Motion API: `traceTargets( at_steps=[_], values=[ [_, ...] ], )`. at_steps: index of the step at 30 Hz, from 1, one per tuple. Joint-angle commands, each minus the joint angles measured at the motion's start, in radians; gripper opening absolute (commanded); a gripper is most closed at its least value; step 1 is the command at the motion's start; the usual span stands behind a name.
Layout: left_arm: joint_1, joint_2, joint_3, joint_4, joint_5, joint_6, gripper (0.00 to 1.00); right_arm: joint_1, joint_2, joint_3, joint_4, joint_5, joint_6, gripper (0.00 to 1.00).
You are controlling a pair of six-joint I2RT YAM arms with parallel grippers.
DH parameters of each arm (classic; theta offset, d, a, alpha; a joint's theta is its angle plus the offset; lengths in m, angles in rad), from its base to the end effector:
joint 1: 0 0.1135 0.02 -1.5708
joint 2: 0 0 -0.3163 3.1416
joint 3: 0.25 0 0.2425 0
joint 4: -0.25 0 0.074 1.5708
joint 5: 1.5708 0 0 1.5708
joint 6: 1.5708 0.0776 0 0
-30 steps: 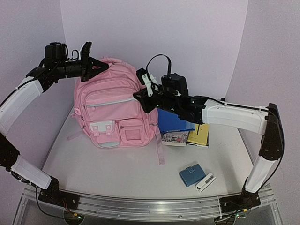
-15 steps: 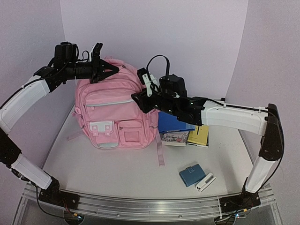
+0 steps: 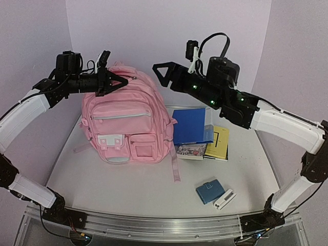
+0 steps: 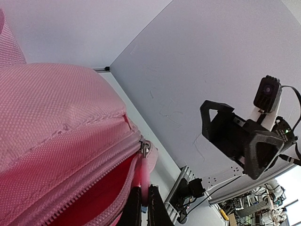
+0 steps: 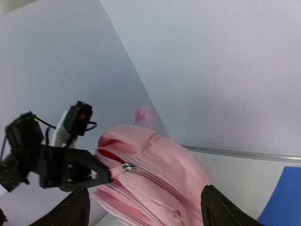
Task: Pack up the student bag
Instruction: Unzip the student bag at the center of the board.
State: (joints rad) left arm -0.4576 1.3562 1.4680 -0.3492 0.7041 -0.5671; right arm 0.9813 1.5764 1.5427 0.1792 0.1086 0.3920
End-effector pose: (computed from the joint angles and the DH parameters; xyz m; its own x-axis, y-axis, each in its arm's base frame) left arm 0.2549 -0.1815 0.4771 -0.6621 -0.1303 -0.7380 0.6468 0.3981 -0.6505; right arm 0.2339 0.3346 0.5038 -0.2184 0.3566 -0.9084 -0.7393 0.5471 0.3925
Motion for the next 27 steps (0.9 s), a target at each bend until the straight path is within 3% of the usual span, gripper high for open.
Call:
traceTargets(
  at_steps=[1,7,27],
  values=[
    [0.0,-0.034,-0.021,0.024,0.01,0.034,0.0,0.003,0.053,0.088,0.016,-0.221,0.266,0.72],
    [0.0,-0.047,-0.039,0.039,0.025,0.037,0.0,0.003,0.184,0.206,0.035,-0.387,0.416,0.56],
    [0.0,-0.066,-0.064,0.077,0.113,0.054,0.0,-0.047,0.322,0.288,0.07,-0.338,0.561,0.36]
  ],
)
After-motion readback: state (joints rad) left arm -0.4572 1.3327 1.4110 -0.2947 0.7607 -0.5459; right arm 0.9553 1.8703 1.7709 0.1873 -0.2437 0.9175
